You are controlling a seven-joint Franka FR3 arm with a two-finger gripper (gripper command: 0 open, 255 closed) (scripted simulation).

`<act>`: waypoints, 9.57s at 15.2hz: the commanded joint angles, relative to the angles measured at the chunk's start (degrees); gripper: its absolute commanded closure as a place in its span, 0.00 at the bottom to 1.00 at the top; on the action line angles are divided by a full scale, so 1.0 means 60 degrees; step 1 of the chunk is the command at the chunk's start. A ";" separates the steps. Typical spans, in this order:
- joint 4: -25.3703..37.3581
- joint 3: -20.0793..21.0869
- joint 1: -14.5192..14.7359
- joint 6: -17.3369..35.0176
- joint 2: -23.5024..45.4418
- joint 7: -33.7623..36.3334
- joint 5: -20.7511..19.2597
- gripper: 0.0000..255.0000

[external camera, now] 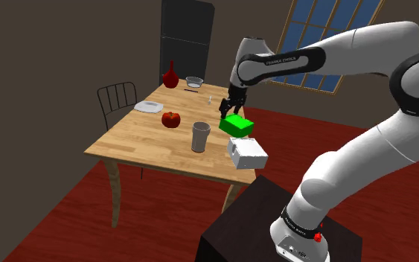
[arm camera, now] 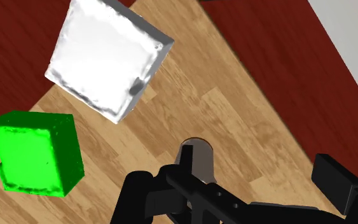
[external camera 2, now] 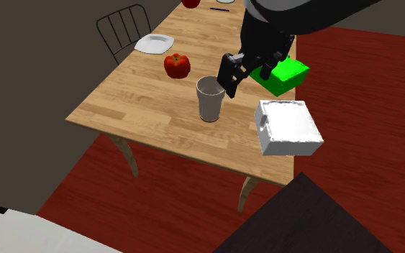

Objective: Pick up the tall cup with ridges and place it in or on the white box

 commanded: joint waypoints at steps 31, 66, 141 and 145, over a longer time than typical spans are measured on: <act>0.5595 -0.0590 -0.1260 0.3542 0.9053 -0.4211 0.4152 0.00; 0.6138 -0.0937 -0.1057 0.1716 0.7723 -0.3632 0.3538 1.00; 0.1722 -0.3136 -0.3201 0.2194 0.4438 -0.8418 0.3660 0.00; 0.2133 -0.3234 -0.3252 0.1128 0.3658 -0.7991 0.3021 0.00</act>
